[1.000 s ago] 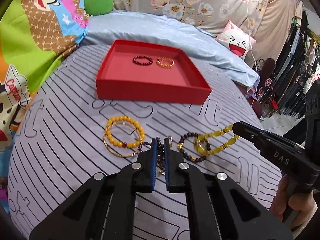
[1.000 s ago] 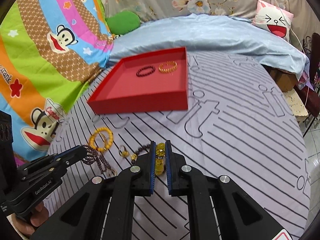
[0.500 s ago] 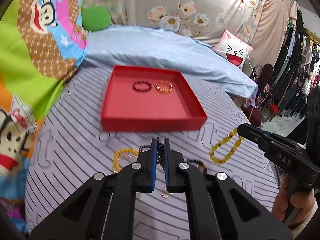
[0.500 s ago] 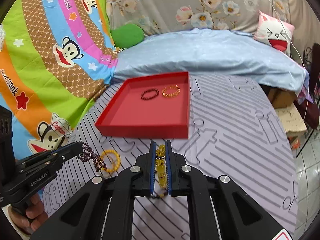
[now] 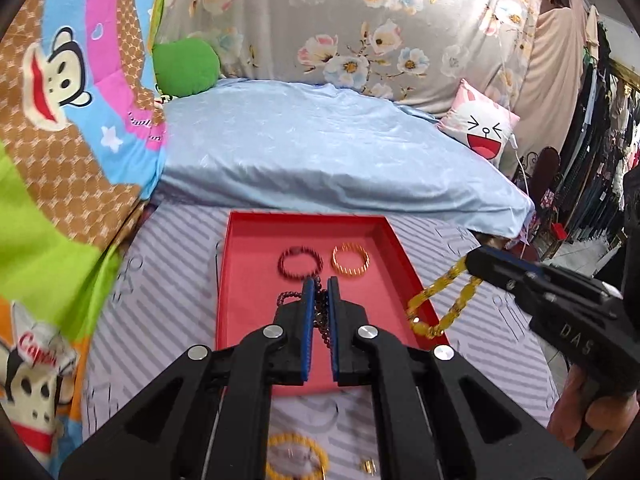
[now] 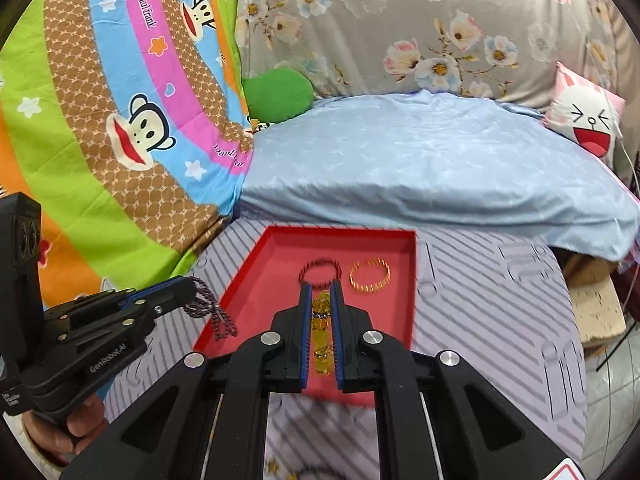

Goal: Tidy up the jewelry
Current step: 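Carry both held bracelets over the red tray, then open both tools to release the bracelets into the red tray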

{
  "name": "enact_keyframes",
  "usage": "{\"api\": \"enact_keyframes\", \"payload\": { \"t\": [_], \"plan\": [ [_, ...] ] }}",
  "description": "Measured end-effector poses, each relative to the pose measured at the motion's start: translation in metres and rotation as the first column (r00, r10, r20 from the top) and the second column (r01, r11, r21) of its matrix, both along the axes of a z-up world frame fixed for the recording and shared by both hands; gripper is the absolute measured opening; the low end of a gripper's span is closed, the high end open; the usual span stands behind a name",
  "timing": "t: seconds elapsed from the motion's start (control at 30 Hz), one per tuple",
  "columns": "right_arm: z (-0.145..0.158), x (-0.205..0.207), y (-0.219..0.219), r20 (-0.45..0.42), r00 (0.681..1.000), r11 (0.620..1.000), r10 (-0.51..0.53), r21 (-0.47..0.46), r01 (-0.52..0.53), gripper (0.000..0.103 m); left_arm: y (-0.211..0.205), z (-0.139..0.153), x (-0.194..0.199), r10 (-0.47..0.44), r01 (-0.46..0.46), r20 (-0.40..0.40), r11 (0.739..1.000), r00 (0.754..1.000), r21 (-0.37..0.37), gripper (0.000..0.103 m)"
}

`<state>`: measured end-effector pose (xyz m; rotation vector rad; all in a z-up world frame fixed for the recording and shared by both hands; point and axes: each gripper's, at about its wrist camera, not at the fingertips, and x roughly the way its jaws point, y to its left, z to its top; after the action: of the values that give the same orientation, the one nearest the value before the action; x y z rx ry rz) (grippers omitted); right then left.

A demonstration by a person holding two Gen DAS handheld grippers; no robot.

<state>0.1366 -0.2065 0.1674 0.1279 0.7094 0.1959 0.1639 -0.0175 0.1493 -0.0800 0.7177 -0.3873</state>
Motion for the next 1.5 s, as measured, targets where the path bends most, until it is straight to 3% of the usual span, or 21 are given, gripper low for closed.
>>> {"api": "enact_keyframes", "payload": {
  "t": [0.23,0.47,0.63,0.97,1.03,1.3,1.5],
  "plan": [
    [-0.028,0.058,0.009,-0.061,0.998,0.999,0.017,0.037,-0.015,0.009,-0.012,-0.024,0.056,-0.006,0.005,-0.051,1.000,0.999,-0.006,0.006],
    [-0.085,0.098,0.005,-0.201,0.979,0.992,0.021,0.122,0.004,0.009,-0.024,-0.076,0.092,-0.025,0.022,-0.184,1.000,0.983,-0.021,0.006],
    [-0.111,0.104,-0.004,-0.245,0.969,0.997,-0.021,0.066,0.038,0.009,-0.026,-0.108,0.099,0.001,0.010,-0.227,0.999,0.974,0.050,0.006],
    [-0.126,0.105,-0.015,-0.232,0.970,0.997,-0.069,-0.040,0.062,0.009,-0.027,-0.125,0.109,0.048,-0.017,-0.244,0.992,0.969,0.126,0.008],
    [-0.127,0.105,-0.016,-0.228,0.971,0.997,-0.073,-0.042,0.065,0.010,-0.029,-0.124,0.108,0.056,-0.021,-0.232,0.988,0.971,0.155,0.012],
    [-0.117,0.094,-0.019,-0.183,0.979,0.996,-0.093,-0.035,0.088,0.023,-0.023,-0.116,0.103,0.112,-0.083,-0.190,0.985,0.975,0.153,0.052],
    [-0.098,0.076,-0.022,-0.142,0.985,0.995,-0.096,-0.021,0.094,0.024,-0.009,-0.100,0.091,0.148,-0.132,-0.153,0.985,0.977,0.113,0.053]
  ]
}}
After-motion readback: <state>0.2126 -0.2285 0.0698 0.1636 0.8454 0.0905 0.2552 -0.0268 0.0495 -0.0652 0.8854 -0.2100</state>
